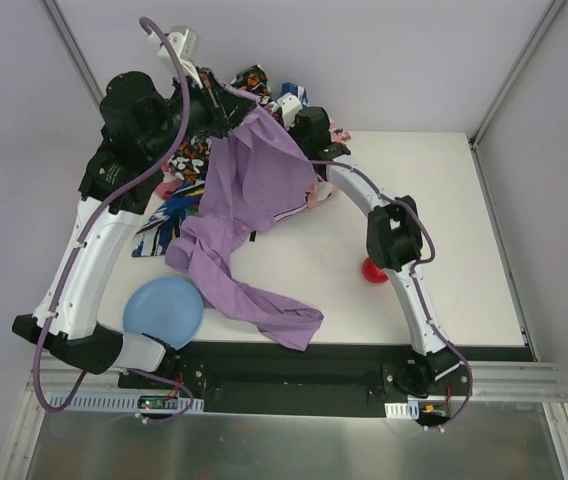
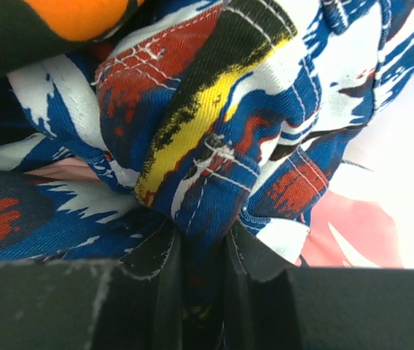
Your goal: Pick out a specific cloth from the pile
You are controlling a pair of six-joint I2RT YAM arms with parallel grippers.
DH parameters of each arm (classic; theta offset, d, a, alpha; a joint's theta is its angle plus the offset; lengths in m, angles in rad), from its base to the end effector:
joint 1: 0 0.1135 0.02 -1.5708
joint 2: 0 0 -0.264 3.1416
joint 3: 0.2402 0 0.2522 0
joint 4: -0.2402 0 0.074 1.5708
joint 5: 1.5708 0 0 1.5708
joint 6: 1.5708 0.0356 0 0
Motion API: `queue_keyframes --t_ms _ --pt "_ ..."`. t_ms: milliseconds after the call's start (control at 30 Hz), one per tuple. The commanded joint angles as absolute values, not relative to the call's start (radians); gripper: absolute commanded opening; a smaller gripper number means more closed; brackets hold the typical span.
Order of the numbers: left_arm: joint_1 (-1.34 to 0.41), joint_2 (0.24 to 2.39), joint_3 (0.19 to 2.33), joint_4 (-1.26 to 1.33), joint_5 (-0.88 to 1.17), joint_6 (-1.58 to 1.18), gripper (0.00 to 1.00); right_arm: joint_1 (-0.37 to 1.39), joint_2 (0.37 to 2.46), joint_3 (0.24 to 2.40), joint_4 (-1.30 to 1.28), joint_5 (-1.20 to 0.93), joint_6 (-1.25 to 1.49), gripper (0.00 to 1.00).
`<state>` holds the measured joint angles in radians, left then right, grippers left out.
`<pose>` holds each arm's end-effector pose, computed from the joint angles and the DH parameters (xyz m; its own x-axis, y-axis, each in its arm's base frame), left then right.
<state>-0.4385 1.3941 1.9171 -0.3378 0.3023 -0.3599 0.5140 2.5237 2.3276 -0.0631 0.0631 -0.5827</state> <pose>0.2327 -0.1208 0.5676 -0.0800 -0.3338 -0.9392 0.6861 0.6651 -0.2948 0.5175 0.2896 0.2495 0.0544 -0.5999 -0.7982 -0.4882 0.6813 -0.5454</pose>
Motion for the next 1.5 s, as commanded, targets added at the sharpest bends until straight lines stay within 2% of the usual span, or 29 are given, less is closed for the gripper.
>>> queue_keyframes --t_ms 0,233,367,467,567,733,967,1133,1233,1467 --pt "-0.469 1.290 1.780 -0.256 0.364 -0.399 0.00 0.460 2.447 2.252 -0.166 0.123 -0.496 0.09" --pt "-0.624 1.164 1.543 -0.245 0.347 -0.354 0.00 0.460 2.390 2.249 -0.230 0.092 -0.454 0.19" --pt "-0.735 1.125 1.442 -0.245 0.362 -0.327 0.00 0.459 2.353 2.238 -0.281 0.052 -0.431 0.32" --pt "-0.830 1.118 1.385 -0.247 0.345 -0.308 0.00 0.457 2.297 2.197 -0.307 0.011 -0.420 0.45" --pt "-0.905 1.155 1.420 -0.252 0.342 -0.279 0.00 0.449 2.211 2.143 -0.336 -0.121 -0.410 0.60" --pt "-0.957 1.320 1.664 -0.331 0.439 -0.255 0.00 0.422 1.976 1.956 -0.354 -0.230 -0.377 0.96" --pt "-0.985 1.564 2.112 -0.440 0.416 -0.187 0.00 0.292 1.650 1.663 -0.348 -0.241 -0.212 0.96" --pt "-0.985 1.779 2.472 -0.517 0.450 -0.196 0.00 0.206 1.401 1.416 -0.270 -0.103 -0.193 0.96" --pt "-0.985 1.754 2.407 -0.517 0.367 -0.172 0.00 0.173 1.274 1.303 -0.256 -0.020 -0.207 0.96" --pt "-0.945 1.505 1.967 -0.514 -0.154 -0.173 0.00 0.163 1.131 1.154 -0.241 0.044 -0.192 0.96"
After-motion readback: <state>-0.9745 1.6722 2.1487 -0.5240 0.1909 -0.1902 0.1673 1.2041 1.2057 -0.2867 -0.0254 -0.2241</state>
